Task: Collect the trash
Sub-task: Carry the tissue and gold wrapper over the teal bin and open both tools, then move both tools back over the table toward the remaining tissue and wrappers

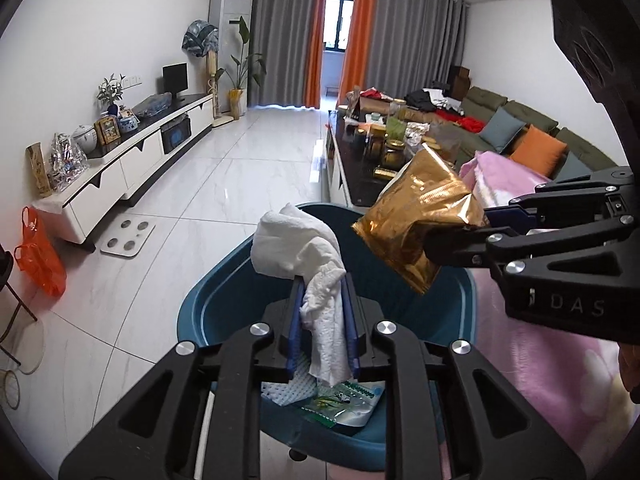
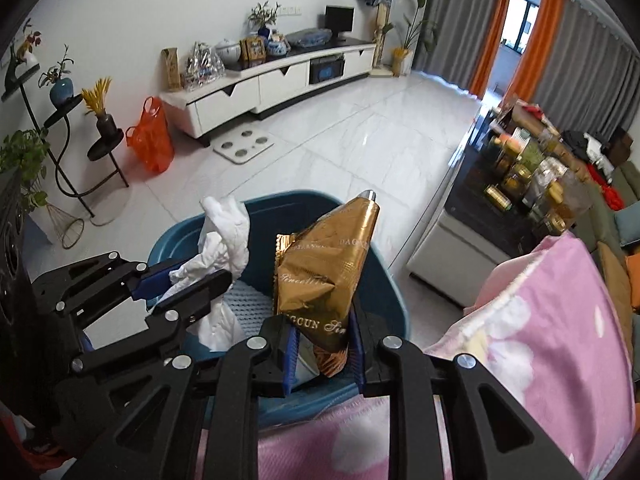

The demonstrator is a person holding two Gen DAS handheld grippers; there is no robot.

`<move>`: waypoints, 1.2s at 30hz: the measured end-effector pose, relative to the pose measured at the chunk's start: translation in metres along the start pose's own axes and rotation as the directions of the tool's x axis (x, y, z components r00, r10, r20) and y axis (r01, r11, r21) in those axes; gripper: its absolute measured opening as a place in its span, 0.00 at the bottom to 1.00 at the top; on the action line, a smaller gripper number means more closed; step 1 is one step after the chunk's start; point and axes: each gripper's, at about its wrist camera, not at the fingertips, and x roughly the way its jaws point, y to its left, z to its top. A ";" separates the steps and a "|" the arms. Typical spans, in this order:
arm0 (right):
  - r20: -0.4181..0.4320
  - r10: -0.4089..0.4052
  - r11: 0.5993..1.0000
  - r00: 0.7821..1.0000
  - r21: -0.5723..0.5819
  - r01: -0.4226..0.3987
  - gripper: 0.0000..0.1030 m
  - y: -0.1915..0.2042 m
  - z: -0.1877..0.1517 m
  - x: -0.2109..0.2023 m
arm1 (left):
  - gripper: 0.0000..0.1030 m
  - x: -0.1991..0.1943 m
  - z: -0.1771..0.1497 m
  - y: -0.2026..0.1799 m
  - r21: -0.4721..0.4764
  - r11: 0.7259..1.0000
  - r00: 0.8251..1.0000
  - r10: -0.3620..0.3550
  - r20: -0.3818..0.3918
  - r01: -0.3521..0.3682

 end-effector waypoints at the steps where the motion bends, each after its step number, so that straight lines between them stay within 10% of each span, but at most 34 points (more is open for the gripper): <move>1: -0.001 -0.004 1.000 1.000 0.002 0.004 0.28 -0.001 0.000 0.002 | 0.24 0.004 0.000 -0.002 0.001 1.000 1.000 0.007 -0.001 -0.007; 3: -0.006 0.003 1.000 1.000 0.013 -0.003 0.34 -0.002 0.000 0.007 | 0.41 0.008 -0.001 -0.003 -0.006 1.000 1.000 0.016 0.001 -0.016; 17: 0.106 0.013 0.994 0.994 0.109 -0.025 0.60 -0.024 -0.002 -0.019 | 0.72 -0.024 -0.002 -0.003 -0.036 0.998 0.995 0.059 0.086 -0.056; 36: 0.358 -0.054 0.985 0.932 0.173 -0.009 0.93 -0.042 -0.055 -0.123 | 0.95 -0.153 -0.001 -0.052 0.001 1.000 0.967 0.009 0.253 -0.009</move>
